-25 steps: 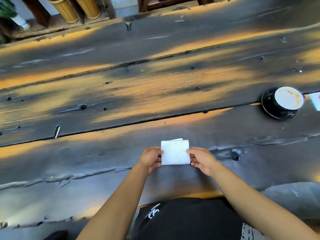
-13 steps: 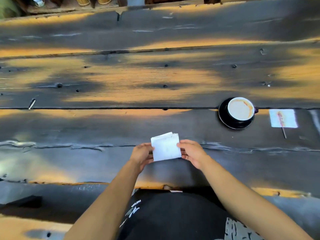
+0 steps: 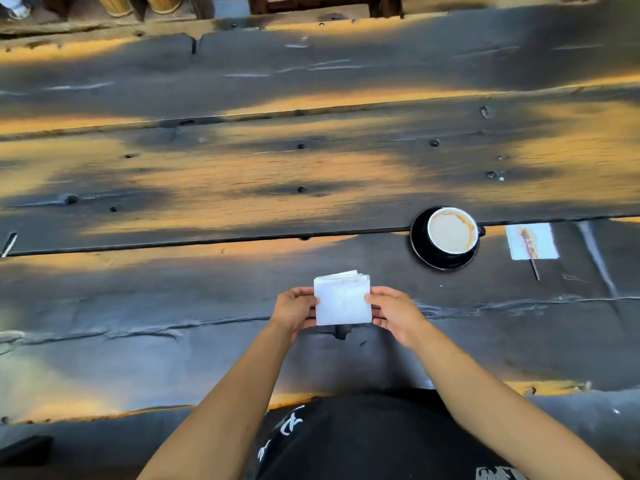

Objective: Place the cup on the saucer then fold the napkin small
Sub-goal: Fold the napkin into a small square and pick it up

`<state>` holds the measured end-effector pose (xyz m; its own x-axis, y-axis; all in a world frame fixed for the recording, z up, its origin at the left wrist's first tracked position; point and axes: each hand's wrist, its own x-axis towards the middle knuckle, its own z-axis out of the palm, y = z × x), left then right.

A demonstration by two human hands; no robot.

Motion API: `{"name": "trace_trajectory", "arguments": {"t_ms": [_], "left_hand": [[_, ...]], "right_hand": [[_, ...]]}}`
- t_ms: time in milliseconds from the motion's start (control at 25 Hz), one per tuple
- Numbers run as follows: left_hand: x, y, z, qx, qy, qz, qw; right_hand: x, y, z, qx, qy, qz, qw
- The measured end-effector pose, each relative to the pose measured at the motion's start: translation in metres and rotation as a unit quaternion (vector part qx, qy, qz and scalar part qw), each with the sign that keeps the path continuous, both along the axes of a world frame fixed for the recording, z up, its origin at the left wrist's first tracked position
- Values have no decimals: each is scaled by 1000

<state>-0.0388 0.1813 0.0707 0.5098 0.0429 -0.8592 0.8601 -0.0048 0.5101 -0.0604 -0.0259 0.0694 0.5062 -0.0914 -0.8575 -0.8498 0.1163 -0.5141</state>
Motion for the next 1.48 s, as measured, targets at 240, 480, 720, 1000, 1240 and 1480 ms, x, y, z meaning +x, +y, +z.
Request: {"name": "trace_trajectory", "arguments": {"t_ms": [240,480,720,1000,1240,1480], "left_hand": [[22,-9,-12,-2,14,-44,999],[16,-34,-6,6,17,-26,999],[4,-73,5,63,5,29,998],[24,-107,4,96,-14,80,992],[78,-112,-18,193,-58,36,979],[123,-108,-38,195,-89,6,977]], "right_hand": [[7,-8,-12,-26,12,-22,999],[9,-36,-23,-23,20,12,999],[14,-67,-21,-19,-10,67,998],[43,-90,-10,-147,-105,145,973],[85,-75,-8,-222,-92,198,950],[121,-61,-19,-241,-95,236,937]]}}
